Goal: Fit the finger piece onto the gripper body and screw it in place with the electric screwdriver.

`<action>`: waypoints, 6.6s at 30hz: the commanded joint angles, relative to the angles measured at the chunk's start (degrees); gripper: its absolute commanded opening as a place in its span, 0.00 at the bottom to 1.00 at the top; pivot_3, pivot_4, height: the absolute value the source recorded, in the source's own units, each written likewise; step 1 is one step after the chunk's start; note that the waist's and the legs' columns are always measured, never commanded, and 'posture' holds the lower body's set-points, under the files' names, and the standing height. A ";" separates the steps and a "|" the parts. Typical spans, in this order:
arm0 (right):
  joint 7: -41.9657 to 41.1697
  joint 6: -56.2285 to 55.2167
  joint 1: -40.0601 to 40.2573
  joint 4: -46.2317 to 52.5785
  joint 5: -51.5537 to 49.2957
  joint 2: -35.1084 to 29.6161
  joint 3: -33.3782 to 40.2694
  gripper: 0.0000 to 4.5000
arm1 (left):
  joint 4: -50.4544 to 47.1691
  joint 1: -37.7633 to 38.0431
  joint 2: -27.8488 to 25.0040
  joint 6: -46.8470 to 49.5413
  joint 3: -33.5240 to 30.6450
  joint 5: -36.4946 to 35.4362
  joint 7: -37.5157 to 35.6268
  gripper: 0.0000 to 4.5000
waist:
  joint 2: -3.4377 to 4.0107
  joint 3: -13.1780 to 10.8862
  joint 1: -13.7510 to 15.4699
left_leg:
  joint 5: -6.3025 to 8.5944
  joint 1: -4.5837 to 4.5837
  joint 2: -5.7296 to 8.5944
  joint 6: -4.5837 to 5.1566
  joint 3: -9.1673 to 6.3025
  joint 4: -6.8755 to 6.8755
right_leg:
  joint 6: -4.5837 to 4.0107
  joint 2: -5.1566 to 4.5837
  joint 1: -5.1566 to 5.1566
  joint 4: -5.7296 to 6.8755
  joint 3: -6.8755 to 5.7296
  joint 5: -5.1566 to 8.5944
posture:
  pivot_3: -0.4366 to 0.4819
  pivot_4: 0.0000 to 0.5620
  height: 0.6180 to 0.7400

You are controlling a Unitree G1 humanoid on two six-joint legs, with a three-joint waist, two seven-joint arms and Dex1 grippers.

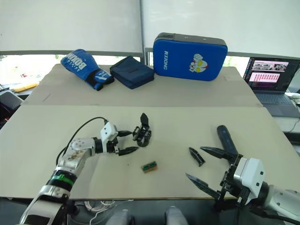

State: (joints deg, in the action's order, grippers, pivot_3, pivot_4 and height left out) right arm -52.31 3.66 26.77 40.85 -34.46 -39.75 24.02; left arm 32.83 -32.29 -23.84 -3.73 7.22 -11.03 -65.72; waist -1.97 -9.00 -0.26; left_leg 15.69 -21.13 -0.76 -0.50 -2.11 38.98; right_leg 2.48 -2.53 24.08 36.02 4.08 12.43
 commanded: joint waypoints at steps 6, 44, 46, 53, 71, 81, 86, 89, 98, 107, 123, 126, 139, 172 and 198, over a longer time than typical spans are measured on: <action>0.58 0.29 0.06 2.50 -0.48 0.08 0.70 1.00 | 14.76 -7.77 3.97 -9.31 1.33 2.22 -6.80 0.99 | -0.01 0.00 -0.36 | 0.00 -0.01 0.00 0.00 -0.01 -0.01 | 0.00 0.02 0.00 0.01 0.00 0.00 | 0.48 0.27 1.00; -0.99 -0.83 2.21 1.89 0.06 1.16 0.57 1.00 | -3.96 3.34 4.61 1.22 0.35 3.71 7.81 0.51 | 0.02 0.01 -0.42 | 0.02 0.05 -0.02 0.03 -0.02 -0.01 | 0.15 0.01 -0.02 0.05 0.02 0.09 | 0.48 0.27 1.00; -1.06 -0.82 2.22 1.90 0.10 1.19 0.59 1.00 | -2.37 2.72 4.41 0.19 0.51 3.92 7.28 0.51 | 0.03 0.01 -0.43 | 0.02 0.06 -0.02 0.03 -0.02 0.00 | 0.16 0.02 -0.03 0.06 0.02 0.09 | 0.48 0.27 1.00; -1.64 -1.00 2.59 1.74 0.01 1.32 1.03 1.00 | -0.66 2.60 4.34 0.34 0.45 3.46 6.37 0.74 | 0.13 0.08 -0.43 | 0.02 0.07 -0.03 0.03 -0.02 0.00 | 0.18 0.02 -0.09 0.06 0.02 0.10 | 0.48 0.27 1.00; 25.45 56.62 -18.16 1.00 -27.29 -28.13 0.12 1.00 | -18.61 12.68 -14.92 5.86 -11.83 -16.68 -17.44 1.00 | 0.13 -0.03 -0.33 | 0.01 0.01 -0.09 0.03 -0.02 -0.04 | -0.02 -0.03 0.07 0.06 -0.01 0.14 | 0.48 0.27 1.00; 33.70 75.09 -45.45 -12.85 -22.29 -24.22 -23.00 1.00 | -36.51 17.74 -13.87 13.15 -9.45 -20.69 -14.80 1.00 | 0.07 -0.05 -0.67 | 0.03 -0.17 -0.10 0.05 -0.02 -0.08 | -0.30 0.01 0.21 -0.08 -0.01 -0.07 | 0.48 0.27 1.00; 31.95 77.04 -51.61 -17.27 -17.15 -20.73 -29.92 1.00 | -39.54 19.50 -13.41 13.48 -9.08 -21.18 -13.77 1.00 | 0.12 -0.08 -0.76 | 0.03 -0.18 -0.11 0.05 -0.01 -0.08 | -0.30 0.03 0.24 -0.08 -0.01 -0.07 | 0.48 0.27 1.00; 30.78 77.49 -52.91 -19.20 -14.41 -19.41 -31.91 1.00 | -40.18 20.00 -13.46 13.54 -9.02 -21.26 -13.46 1.00 | 0.12 -0.08 -0.75 | 0.03 -0.19 -0.11 0.06 -0.02 -0.09 | -0.30 0.04 0.25 -0.07 -0.02 -0.06 | 0.48 0.27 1.00; 25.73 77.39 -53.08 -20.48 -8.58 -18.18 -35.89 0.50 | -39.08 19.10 -13.66 12.32 -9.77 -20.64 -12.43 1.00 | 0.14 -0.09 -0.60 | 0.03 -0.18 -0.11 0.06 -0.02 -0.07 | -0.30 0.04 0.24 -0.08 -0.03 -0.07 | 0.48 0.27 1.00; 23.50 71.78 -50.47 -18.59 -4.02 -16.57 -31.32 0.24 | -40.11 18.06 -13.71 16.53 -10.50 -23.31 -10.55 1.00 | 0.13 -0.09 -0.95 | 0.03 -0.15 -0.13 0.06 -0.02 -0.07 | -0.29 0.06 0.23 -0.07 -0.03 -0.06 | 0.48 0.27 1.00; 36.47 36.33 -49.05 -0.15 15.81 1.16 -23.81 0.24 | -45.38 2.25 10.95 40.82 -17.55 -40.44 38.10 1.00 | 0.16 -0.18 -0.53 | 0.03 -0.22 -0.04 0.05 -0.15 -0.01 | -0.23 0.02 0.22 -0.04 -0.03 -0.13 | 0.48 0.27 1.00; 37.96 34.43 -51.18 -0.02 21.43 4.10 -30.84 0.24 | -44.02 -0.62 15.61 41.18 -16.15 -40.55 41.31 1.00 | 0.16 -0.18 -0.72 | 0.02 -0.21 -0.01 0.04 -0.16 -0.02 | -0.26 0.02 0.23 -0.02 -0.02 -0.15 | 0.48 0.27 1.00; 35.00 32.09 -52.25 -2.28 30.25 8.33 -36.97 0.24 | -43.10 -2.00 19.42 41.92 -14.38 -41.45 41.28 0.88 | 0.17 -0.18 -0.68 | 0.02 -0.18 0.03 0.04 -0.20 -0.04 | -0.29 0.03 0.22 -0.03 -0.04 -0.16 | 0.48 0.27 1.00; 9.13 69.60 -57.25 -3.03 -20.24 -5.31 -13.51 0.98 | -29.11 -11.60 -7.90 51.46 -5.39 -39.19 -3.23 0.00 | 0.29 -0.49 -1.12 | 0.02 -0.15 0.02 0.05 -0.25 -0.13 | -0.36 0.06 0.20 -0.06 -0.11 -0.11 | 0.48 0.27 1.00; 22.08 79.21 -67.00 -13.58 -28.93 9.46 -21.40 0.81 | -29.03 -11.09 -4.07 49.10 1.06 -31.48 -12.53 0.00 | 0.33 -0.54 -1.04 | 0.02 -0.40 0.00 0.05 -0.34 -0.12 | -0.34 0.05 0.42 -0.06 -0.17 -0.11 | 0.48 0.27 1.00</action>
State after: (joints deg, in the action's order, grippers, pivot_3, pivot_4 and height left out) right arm -30.64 82.69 -39.01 26.77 -61.89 -30.67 0.92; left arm 5.25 -43.06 -28.03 45.75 8.69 -42.49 -77.53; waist -1.64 -9.53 -1.30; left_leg 15.71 -21.53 -0.76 -0.44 -2.45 38.86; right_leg 2.14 -2.48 24.50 35.96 3.91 12.32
